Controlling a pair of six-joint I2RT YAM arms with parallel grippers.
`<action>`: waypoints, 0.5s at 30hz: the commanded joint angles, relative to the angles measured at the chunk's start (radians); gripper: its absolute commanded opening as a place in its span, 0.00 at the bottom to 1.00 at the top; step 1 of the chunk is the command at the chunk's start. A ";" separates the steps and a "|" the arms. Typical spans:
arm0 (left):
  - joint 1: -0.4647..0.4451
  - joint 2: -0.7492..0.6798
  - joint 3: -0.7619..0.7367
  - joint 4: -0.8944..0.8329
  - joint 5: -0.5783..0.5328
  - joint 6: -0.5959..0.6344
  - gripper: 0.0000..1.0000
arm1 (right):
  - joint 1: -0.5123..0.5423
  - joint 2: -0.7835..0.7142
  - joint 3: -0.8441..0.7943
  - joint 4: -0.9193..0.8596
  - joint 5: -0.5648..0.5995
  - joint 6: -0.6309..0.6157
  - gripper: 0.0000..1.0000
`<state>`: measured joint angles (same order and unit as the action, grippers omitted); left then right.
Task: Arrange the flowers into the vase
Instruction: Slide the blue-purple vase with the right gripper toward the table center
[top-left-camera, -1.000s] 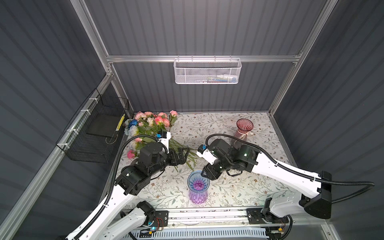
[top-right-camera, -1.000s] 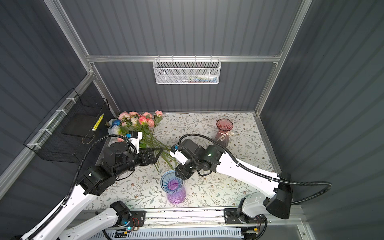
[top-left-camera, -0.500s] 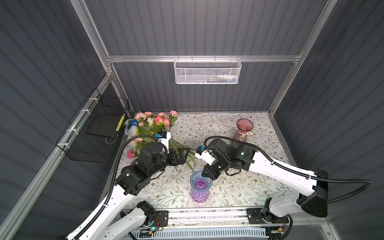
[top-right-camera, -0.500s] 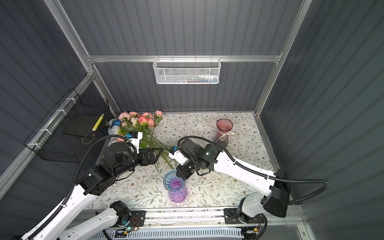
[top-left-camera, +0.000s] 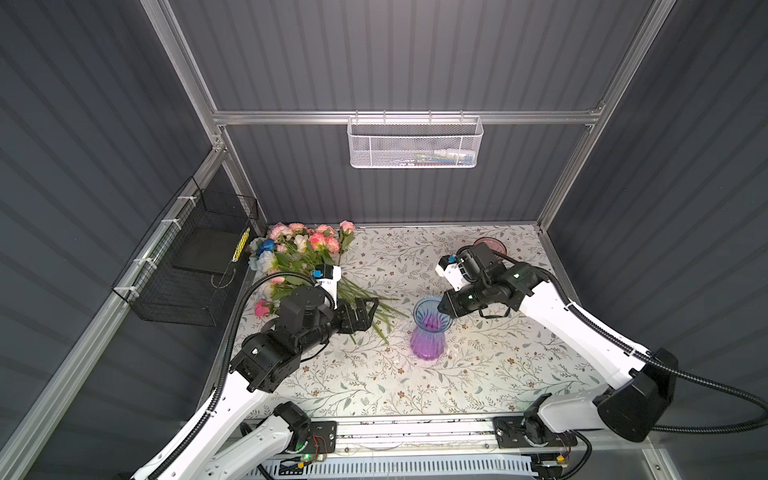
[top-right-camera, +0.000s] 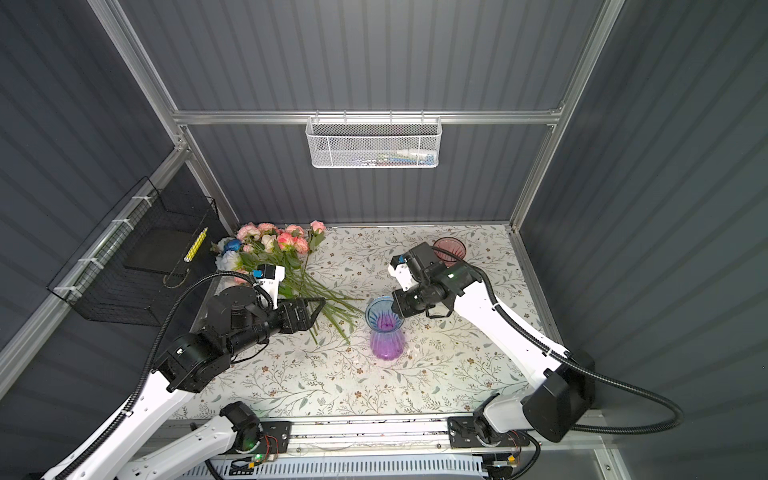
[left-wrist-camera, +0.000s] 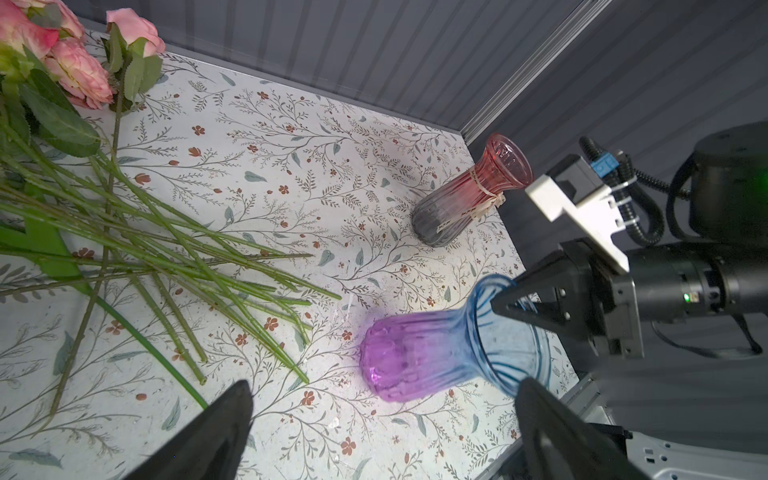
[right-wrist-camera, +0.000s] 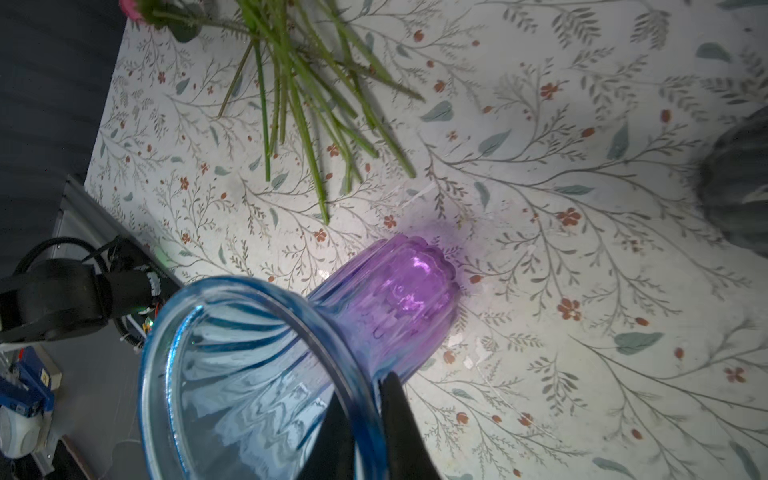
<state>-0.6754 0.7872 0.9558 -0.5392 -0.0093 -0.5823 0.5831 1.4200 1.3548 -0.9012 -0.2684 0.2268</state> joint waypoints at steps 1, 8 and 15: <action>-0.006 -0.020 0.009 -0.028 -0.015 0.028 0.99 | -0.043 0.065 0.095 0.008 0.069 -0.052 0.00; -0.005 -0.033 0.003 -0.042 -0.027 0.029 0.99 | -0.086 0.232 0.261 -0.003 0.022 -0.048 0.00; -0.006 -0.042 0.027 -0.072 -0.049 0.043 0.99 | -0.018 0.386 0.391 -0.039 -0.115 -0.050 0.00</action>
<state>-0.6754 0.7631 0.9565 -0.5823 -0.0395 -0.5667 0.5171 1.7550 1.7000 -0.9077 -0.2932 0.1982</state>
